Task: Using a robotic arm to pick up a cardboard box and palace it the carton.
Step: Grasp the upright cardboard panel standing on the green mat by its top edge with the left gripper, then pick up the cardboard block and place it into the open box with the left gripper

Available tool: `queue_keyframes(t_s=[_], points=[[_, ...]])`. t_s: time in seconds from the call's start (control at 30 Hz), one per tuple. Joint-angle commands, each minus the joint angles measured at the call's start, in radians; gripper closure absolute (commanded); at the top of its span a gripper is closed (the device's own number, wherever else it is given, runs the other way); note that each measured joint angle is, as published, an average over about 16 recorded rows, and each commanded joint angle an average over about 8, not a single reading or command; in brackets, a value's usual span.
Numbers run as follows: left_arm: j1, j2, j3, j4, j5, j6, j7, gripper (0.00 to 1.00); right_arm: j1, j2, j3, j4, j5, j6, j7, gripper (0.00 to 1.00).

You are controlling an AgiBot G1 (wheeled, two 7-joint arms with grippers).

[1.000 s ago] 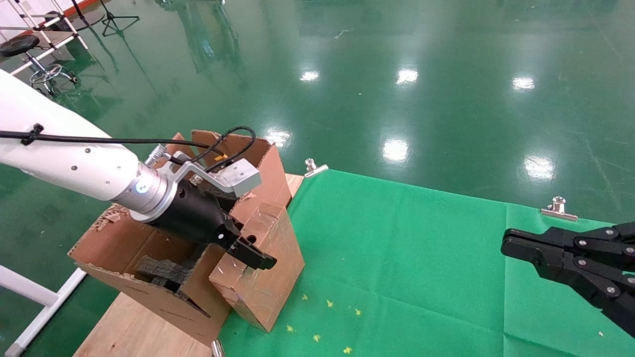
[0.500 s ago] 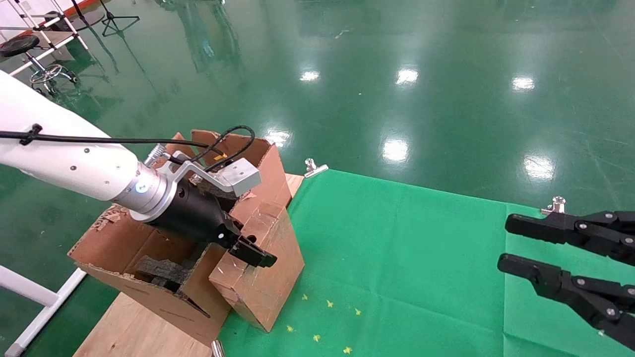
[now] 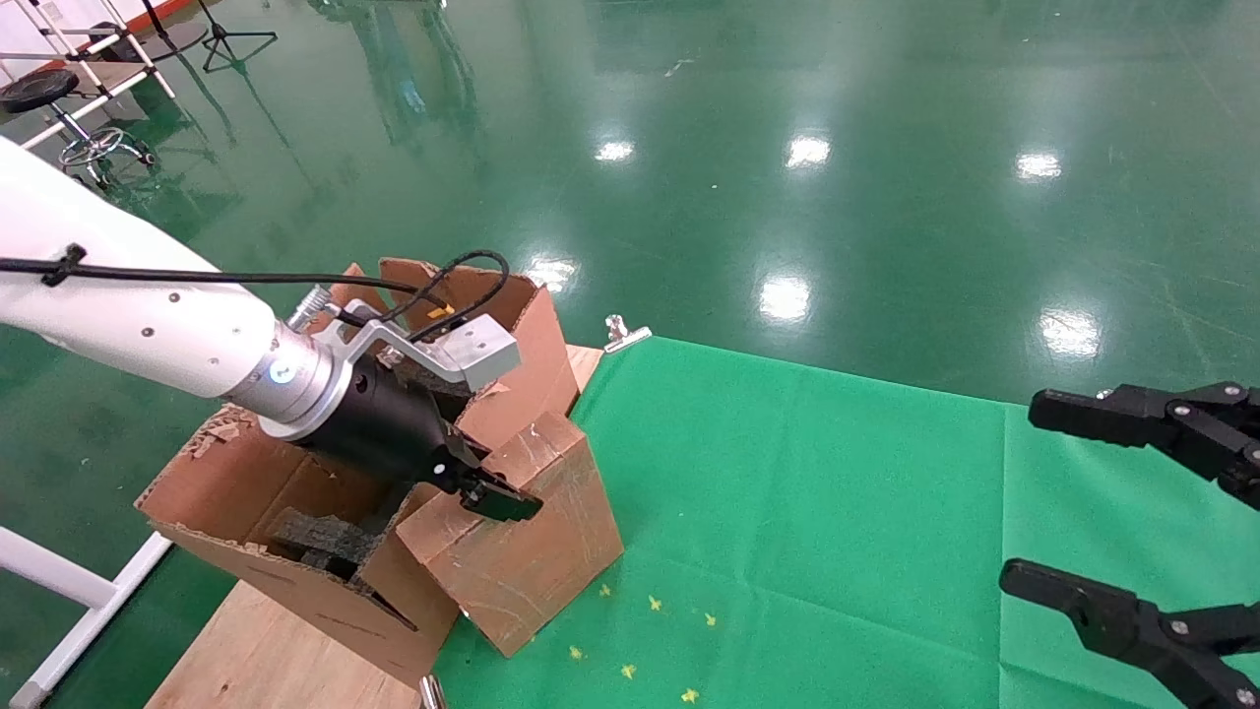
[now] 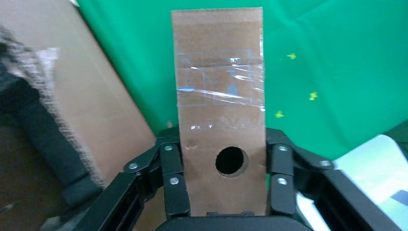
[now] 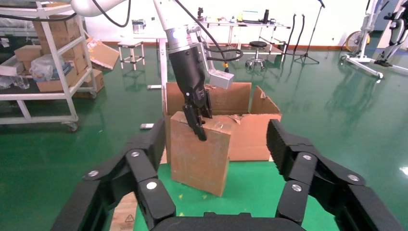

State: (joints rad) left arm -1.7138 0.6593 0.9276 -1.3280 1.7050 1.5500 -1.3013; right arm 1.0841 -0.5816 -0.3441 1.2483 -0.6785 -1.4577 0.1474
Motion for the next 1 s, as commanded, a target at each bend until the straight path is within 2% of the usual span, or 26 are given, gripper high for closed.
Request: queue_keyframes(t_s=[0.03, 0.27, 0.5, 0.77, 0.87, 1.0], points=[[-0.005, 0.002, 0.006, 0.003, 0.007, 0.001, 0.008, 1.00, 0.000, 0.000, 0.000, 0.000, 0.000, 0.000, 0.000, 0.00], [-0.112, -0.043, -0.040, 0.070, -0.089, 0.014, 0.100, 1.00, 0.000, 0.000, 0.000, 0.000, 0.000, 0.000, 0.000, 0.00], [-0.288, -0.085, -0.090, 0.265, -0.138, 0.024, 0.243, 1.00, 0.000, 0.000, 0.000, 0.000, 0.000, 0.000, 0.000, 0.00], [-0.479, -0.108, -0.047, 0.518, -0.016, 0.021, 0.450, 1.00, 0.000, 0.000, 0.000, 0.000, 0.000, 0.000, 0.000, 0.00], [-0.499, -0.102, -0.009, 0.620, 0.051, 0.011, 0.532, 1.00, 0.000, 0.000, 0.000, 0.000, 0.000, 0.000, 0.000, 0.00], [-0.476, -0.078, 0.034, 0.781, 0.108, -0.012, 0.622, 1.00, 0.000, 0.000, 0.000, 0.000, 0.000, 0.000, 0.000, 0.00]])
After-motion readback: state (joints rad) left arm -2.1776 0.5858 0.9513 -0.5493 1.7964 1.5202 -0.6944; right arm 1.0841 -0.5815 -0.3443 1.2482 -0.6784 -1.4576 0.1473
